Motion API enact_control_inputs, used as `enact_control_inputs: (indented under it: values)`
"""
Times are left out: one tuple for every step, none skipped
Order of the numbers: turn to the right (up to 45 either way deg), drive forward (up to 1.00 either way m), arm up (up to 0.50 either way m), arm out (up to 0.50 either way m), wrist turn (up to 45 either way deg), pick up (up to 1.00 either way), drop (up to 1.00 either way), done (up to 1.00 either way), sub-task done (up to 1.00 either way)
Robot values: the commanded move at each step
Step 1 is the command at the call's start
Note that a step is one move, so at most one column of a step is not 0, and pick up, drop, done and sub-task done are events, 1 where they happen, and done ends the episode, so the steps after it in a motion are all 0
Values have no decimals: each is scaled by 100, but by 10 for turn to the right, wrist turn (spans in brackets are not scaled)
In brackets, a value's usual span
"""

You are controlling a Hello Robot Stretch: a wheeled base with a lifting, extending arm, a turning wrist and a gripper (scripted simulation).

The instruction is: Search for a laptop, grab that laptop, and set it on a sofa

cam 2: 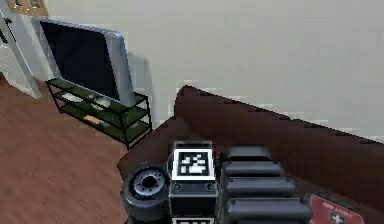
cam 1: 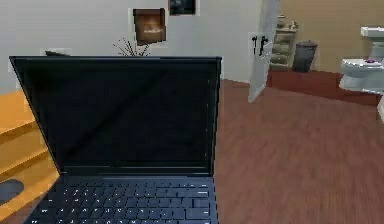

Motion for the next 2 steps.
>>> enact_control_inputs:
  values:
    - [-450, 0, 0, 0, 0, 0, 0, 0, 0]
    - [-240, 0, 0, 0, 0, 0, 0, 0, 0]
